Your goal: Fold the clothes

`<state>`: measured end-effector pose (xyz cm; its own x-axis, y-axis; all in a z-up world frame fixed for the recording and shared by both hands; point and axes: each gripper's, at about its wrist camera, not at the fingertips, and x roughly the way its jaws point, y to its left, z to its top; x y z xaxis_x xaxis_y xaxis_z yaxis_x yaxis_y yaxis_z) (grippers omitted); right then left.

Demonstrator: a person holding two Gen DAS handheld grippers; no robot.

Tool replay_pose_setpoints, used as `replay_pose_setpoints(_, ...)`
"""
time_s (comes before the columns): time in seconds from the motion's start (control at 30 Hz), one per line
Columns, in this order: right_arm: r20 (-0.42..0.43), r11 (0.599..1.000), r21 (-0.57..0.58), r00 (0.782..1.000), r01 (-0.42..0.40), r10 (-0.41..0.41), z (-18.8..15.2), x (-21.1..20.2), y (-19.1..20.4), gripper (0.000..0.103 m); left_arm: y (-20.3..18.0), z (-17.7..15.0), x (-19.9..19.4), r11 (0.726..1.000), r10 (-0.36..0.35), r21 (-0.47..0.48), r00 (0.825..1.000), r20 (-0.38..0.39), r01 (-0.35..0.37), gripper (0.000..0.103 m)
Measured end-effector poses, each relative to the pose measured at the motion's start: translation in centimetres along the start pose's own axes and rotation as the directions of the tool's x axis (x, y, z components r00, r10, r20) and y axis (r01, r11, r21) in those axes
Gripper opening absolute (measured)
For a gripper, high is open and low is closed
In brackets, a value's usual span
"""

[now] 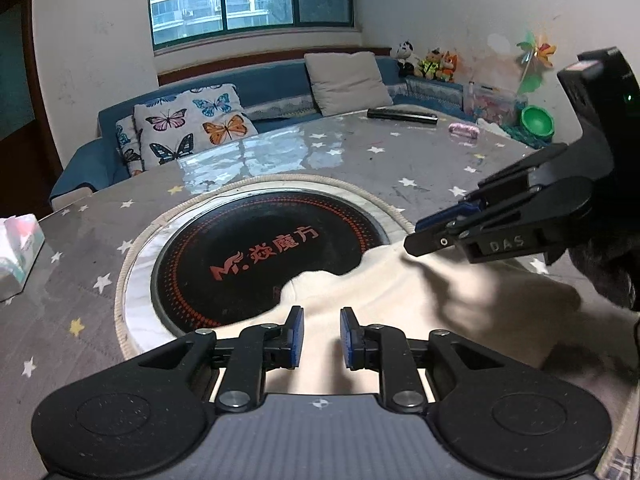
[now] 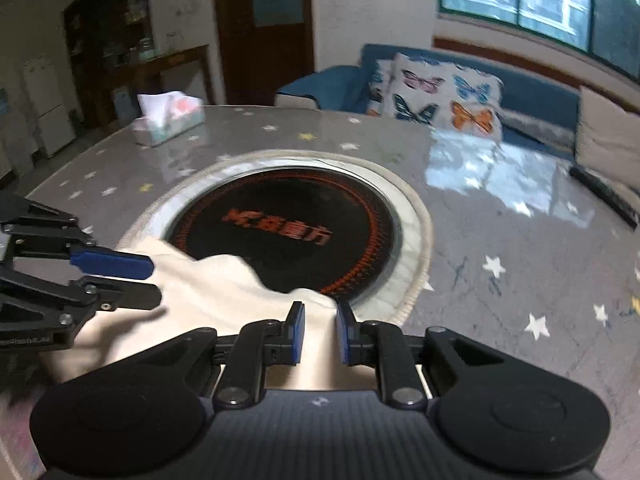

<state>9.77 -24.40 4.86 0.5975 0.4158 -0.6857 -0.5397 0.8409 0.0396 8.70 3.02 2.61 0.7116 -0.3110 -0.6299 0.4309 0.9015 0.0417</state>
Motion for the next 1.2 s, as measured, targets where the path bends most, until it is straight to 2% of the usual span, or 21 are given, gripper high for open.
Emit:
replay_pose_setpoints(0.2,-0.03,0.995,-0.076,0.998,-0.059,0.057,-1.5,-0.6,3.3,0.017,-0.7,-2.0,-1.2,1.0,-0.015,-0.011,1.0,-0.004,0.015,0.025)
replay_pose_setpoints(0.37,-0.044,0.985,-0.143,0.995,-0.097,0.091,-2.6,-1.3,5.9,0.017,-0.2,-3.9,-2.3,0.999,0.006,-0.05,1.0,-0.008,-0.007,0.025)
replay_pose_setpoints(0.6,-0.053,0.957,-0.21,0.98,-0.198,0.191,-4.1,-2.9,10.1,0.018,0.5,-5.9,-4.4,0.996,0.038,-0.083,0.999,0.018,-0.036,0.025)
replay_pose_setpoints(0.67,-0.042,0.952,-0.246,0.983,-0.181,0.176,-4.8,-2.9,11.3,0.024,0.6,-6.3,-4.4,0.994,0.055,-0.096,0.998,0.015,-0.054,0.025)
replay_pose_setpoints(0.73,-0.032,0.945,-0.275,0.984,-0.177,0.175,-5.0,-3.4,12.1,0.026,0.8,-6.5,-4.9,0.992,0.063,-0.11,0.998,0.021,-0.06,0.025)
replay_pose_setpoints(0.83,-0.019,0.949,-0.25,0.981,-0.193,0.194,-5.0,-4.7,11.6,0.024,1.1,-6.6,-5.4,0.99,0.072,-0.126,0.997,0.022,-0.069,0.026)
replay_pose_setpoints(0.9,-0.007,0.96,-0.219,0.984,-0.173,0.176,-5.3,-5.5,10.6,0.024,1.0,-6.5,-5.7,0.988,0.081,-0.132,0.996,0.031,-0.076,0.026)
replay_pose_setpoints(1.07,0.004,0.988,-0.117,0.995,-0.097,0.098,-6.6,-7.3,7.1,0.024,0.6,-5.3,-6.1,0.989,0.071,-0.138,0.994,0.079,-0.06,0.026)
replay_pose_setpoints(1.2,-0.001,0.999,-0.043,1.0,-0.024,0.024,-7.6,-8.4,4.1,0.024,0.2,-5.0,-4.4,0.991,0.059,-0.122,0.997,0.048,-0.053,0.026)
